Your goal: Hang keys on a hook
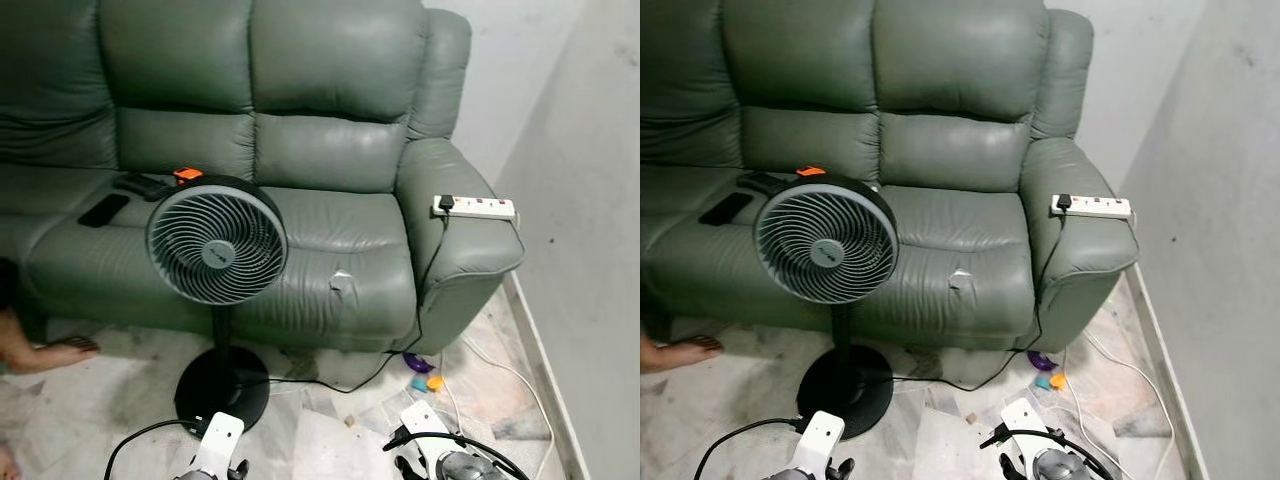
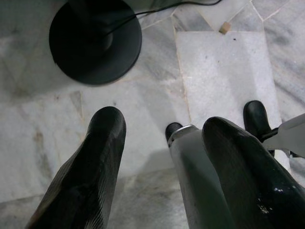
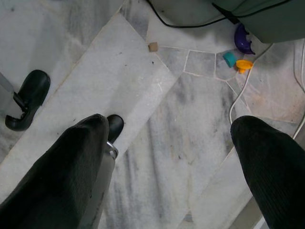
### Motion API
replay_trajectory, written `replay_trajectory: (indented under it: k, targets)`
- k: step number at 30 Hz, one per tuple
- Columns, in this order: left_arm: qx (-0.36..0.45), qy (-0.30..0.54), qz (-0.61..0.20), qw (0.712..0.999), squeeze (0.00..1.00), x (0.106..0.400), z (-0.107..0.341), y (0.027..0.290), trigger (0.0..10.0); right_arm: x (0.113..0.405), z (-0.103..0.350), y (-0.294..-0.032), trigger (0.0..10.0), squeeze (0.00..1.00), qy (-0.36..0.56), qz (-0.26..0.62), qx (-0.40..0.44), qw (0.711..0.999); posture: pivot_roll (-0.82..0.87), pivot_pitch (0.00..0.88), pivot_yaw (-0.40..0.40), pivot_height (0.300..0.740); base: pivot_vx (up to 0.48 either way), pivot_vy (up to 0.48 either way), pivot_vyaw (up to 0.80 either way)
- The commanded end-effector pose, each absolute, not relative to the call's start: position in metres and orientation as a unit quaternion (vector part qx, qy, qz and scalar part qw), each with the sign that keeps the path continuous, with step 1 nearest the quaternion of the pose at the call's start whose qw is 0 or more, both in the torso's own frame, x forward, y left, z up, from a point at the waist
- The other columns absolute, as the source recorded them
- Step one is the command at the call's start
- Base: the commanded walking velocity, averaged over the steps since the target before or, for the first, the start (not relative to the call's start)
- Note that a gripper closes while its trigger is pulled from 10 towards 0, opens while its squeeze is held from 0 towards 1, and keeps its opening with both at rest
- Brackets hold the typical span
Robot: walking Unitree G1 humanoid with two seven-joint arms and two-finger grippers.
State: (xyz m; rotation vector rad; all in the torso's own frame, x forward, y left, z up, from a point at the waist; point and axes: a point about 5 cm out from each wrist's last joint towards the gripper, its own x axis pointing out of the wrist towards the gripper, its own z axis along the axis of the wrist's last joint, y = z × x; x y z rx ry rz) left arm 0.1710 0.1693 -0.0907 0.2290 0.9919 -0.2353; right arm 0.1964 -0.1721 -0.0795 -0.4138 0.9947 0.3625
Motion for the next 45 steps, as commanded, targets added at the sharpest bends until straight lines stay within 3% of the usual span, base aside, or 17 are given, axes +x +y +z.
replay_trajectory:
  k: [1,17,45]
  targets:
    - [0.115,0.476,-0.111,0.865,0.00,0.171,-0.091,0.169,10.0,0.199,-0.078,-0.175,10.0,0.00,0.473,0.171,-0.201,0.841,0.08,0.000,-0.027,0.740,0.000,0.000,0.00]
    - [0.120,0.475,-0.113,0.864,0.00,0.171,-0.091,0.168,10.0,0.184,-0.085,-0.177,10.0,0.00,0.478,0.181,-0.211,0.833,0.08,0.000,-0.032,0.740,-0.278,0.000,0.00]
    - [0.128,0.474,-0.117,0.863,0.00,0.172,-0.091,0.168,10.0,0.188,-0.083,-0.174,10.0,0.00,0.474,0.186,-0.214,0.833,0.08,0.000,-0.032,0.740,-0.308,0.000,0.00]
